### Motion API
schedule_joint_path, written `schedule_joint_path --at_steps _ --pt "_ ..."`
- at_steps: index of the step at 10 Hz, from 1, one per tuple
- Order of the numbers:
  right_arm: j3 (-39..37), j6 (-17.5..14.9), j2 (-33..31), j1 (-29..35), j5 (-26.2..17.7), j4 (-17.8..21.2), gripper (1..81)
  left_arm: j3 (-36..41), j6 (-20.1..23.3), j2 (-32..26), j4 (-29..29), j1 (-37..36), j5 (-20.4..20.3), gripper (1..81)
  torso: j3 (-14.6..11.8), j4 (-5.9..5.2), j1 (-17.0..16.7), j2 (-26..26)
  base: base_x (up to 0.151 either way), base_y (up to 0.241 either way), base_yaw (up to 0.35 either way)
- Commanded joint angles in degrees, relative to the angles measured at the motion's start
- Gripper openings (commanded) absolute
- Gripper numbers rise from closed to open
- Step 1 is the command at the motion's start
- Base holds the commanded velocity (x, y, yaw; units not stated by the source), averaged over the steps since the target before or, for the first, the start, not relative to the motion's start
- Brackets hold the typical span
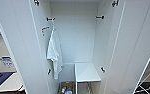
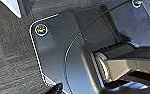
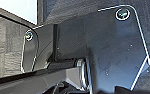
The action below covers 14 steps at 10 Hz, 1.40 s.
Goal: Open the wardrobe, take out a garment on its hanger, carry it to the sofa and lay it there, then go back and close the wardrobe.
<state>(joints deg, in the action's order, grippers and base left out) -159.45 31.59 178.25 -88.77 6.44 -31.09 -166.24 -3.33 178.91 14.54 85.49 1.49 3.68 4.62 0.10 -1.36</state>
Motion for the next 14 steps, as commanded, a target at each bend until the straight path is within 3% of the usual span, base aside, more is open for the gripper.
schedule_joint_path --at_steps 1,4,6,8,11,12,14 --pt "0.6 -0.2 -0.1 2.0 -1.5 -0.3 81.1 -0.1 -0.1 0.5 -0.5 -2.2 3.3 81.1 0.0 0.0 0.0 0.0 0.0 0.0 0.0" --pt "5.6 -0.3 -3.7 1.1 0.3 -1.3 81.1 0.7 -0.1 -0.8 -1.0 -2.2 3.2 81.1 0.0 0.0 0.0 0.0 0.0 0.0 0.0" --pt "14.7 -0.1 -10.9 1.2 0.4 -1.3 81.1 7.0 -0.2 -6.3 -1.2 -1.8 2.0 81.1 0.0 0.0 0.0 0.0 0.0 0.0 0.0" --pt "24.4 0.1 -18.0 1.5 0.4 -1.3 81.1 17.3 -0.6 -13.7 -1.1 -1.4 0.1 81.1 0.0 0.0 0.0 0.0 0.0 0.0 0.0" --pt "37.3 0.3 -29.0 2.3 0.5 -1.3 81.1 43.4 -0.8 -32.6 -1.2 -1.4 -6.3 81.1 0.0 0.0 0.0 0.0 0.0 0.0 0.0" --pt "40.0 0.6 -32.4 2.9 0.6 -1.3 81.1 48.1 -1.0 -37.3 -1.3 -1.3 -8.6 81.1 0.0 0.0 0.0 0.0 0.0 0.0 0.0" --pt "43.7 1.4 -39.4 4.4 6.7 0.0 81.1 52.9 -5.6 -46.3 -1.9 -1.3 -16.9 81.1 0.0 0.0 0.0 0.0 0.0 0.0 0.0"
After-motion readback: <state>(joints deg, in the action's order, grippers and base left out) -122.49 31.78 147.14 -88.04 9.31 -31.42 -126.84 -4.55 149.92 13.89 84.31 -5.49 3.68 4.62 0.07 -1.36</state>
